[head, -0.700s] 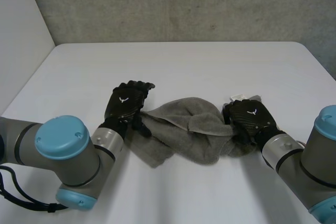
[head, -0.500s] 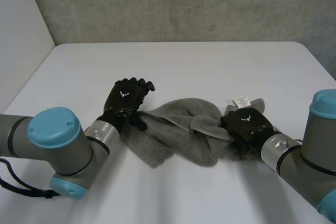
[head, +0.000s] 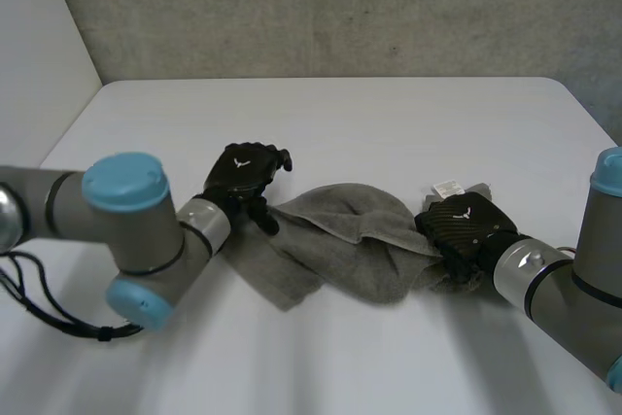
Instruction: Fold the towel.
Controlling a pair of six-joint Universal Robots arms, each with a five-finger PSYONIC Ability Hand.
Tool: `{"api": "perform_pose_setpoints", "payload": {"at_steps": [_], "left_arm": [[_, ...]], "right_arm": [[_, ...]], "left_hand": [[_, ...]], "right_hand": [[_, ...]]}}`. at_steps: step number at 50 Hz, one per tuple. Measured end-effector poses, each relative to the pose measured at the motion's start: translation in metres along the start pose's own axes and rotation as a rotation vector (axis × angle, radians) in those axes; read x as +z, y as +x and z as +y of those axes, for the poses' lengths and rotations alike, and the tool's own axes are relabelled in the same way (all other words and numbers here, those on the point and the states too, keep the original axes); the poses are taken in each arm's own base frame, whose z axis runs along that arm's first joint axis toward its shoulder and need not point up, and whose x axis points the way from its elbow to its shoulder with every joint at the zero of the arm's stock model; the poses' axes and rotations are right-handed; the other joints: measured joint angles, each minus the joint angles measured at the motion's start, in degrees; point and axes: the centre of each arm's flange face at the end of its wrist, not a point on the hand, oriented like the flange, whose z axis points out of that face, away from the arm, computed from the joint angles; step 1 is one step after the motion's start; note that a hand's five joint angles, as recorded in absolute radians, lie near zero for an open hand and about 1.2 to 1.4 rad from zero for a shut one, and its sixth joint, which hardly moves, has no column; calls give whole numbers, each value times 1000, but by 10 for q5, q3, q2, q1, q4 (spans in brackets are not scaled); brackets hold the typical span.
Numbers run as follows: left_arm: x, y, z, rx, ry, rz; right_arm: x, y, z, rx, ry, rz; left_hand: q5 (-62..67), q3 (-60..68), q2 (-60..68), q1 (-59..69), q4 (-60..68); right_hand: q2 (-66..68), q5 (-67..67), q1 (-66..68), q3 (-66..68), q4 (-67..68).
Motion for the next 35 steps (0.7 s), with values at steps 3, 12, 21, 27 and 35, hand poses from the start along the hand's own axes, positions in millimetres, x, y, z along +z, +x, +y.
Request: {"api": "perform_pose_setpoints", "payload": {"at_steps": [3, 12, 21, 27, 35], "left_arm": [[11, -1, 3, -11, -55, 8], [28, 1, 13, -28, -147, 29], [34, 2, 16, -28, -151, 38], [32, 8, 18, -35, -164, 86], [22, 21, 17, -35, -205, 207]], "right_arm": [[-1, -1, 0, -1, -2, -4], [-2, -5, 2, -3, -8, -18], [-1, -9, 5, -14, -17, -30], [1, -11, 10, -34, -33, -37], [2, -11, 12, -48, -41, -38]], "left_hand": [[5, 5, 6, 4, 5], [75, 82, 81, 82, 86], [218, 230, 231, 230, 234], [321, 334, 332, 333, 331], [434, 437, 431, 423, 434]], "right_hand": [[0, 0, 0, 2, 0], [0, 0, 0, 3, 0], [0, 0, 0, 3, 0], [0, 0, 0, 5, 0], [0, 0, 0, 7, 0]]}}
